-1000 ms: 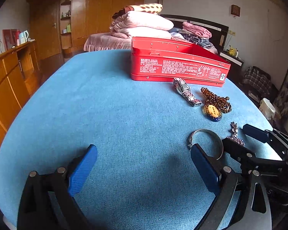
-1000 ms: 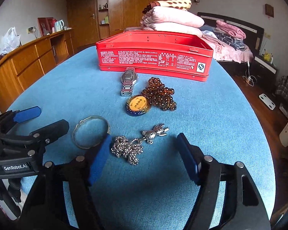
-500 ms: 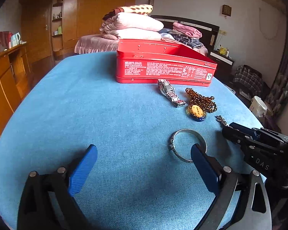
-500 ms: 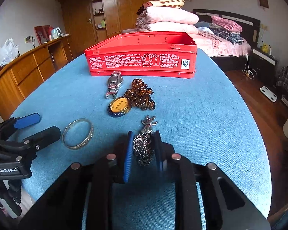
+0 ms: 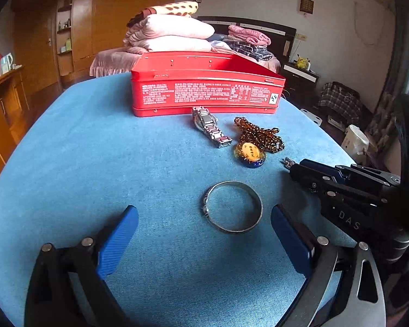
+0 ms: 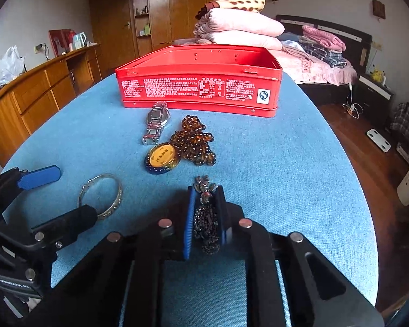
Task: Organize jewelry
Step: 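Grasp the silver chain necklace with the right gripper and lift it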
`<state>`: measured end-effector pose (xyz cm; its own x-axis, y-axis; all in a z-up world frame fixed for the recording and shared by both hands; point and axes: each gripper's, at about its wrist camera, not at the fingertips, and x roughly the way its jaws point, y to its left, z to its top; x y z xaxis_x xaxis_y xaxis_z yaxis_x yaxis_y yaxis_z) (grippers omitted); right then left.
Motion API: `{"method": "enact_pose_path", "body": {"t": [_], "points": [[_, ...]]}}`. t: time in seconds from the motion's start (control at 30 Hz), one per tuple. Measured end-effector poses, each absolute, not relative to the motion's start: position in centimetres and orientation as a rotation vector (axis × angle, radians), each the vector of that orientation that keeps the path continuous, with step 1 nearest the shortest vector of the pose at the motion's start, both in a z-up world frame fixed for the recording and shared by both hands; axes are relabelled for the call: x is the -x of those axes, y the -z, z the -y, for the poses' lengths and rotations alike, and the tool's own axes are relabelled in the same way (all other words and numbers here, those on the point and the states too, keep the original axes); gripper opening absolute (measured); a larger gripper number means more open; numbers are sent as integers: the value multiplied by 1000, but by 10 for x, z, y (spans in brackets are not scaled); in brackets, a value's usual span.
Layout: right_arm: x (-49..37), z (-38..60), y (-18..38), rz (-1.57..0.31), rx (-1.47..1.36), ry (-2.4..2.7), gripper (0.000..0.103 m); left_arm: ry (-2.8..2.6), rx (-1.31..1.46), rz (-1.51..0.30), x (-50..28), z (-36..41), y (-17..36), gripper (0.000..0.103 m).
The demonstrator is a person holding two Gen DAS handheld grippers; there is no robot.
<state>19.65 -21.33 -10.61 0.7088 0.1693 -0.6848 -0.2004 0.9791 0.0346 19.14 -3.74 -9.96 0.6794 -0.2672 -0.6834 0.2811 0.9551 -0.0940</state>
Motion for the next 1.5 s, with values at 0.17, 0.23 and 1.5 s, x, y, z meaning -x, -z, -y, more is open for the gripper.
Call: {"method": "enact_pose_path", "body": {"t": [0.17, 0.23, 1.5], "points": [[-194, 224, 105, -747, 30, -175, 13, 330, -22, -741, -188, 44, 93, 94], [-194, 229, 104, -744, 22, -148, 12, 356, -18, -728, -187, 48, 89, 91], [-187, 243, 109, -744, 35, -122, 39, 351, -21, -746, -193, 54, 102, 48]]}}
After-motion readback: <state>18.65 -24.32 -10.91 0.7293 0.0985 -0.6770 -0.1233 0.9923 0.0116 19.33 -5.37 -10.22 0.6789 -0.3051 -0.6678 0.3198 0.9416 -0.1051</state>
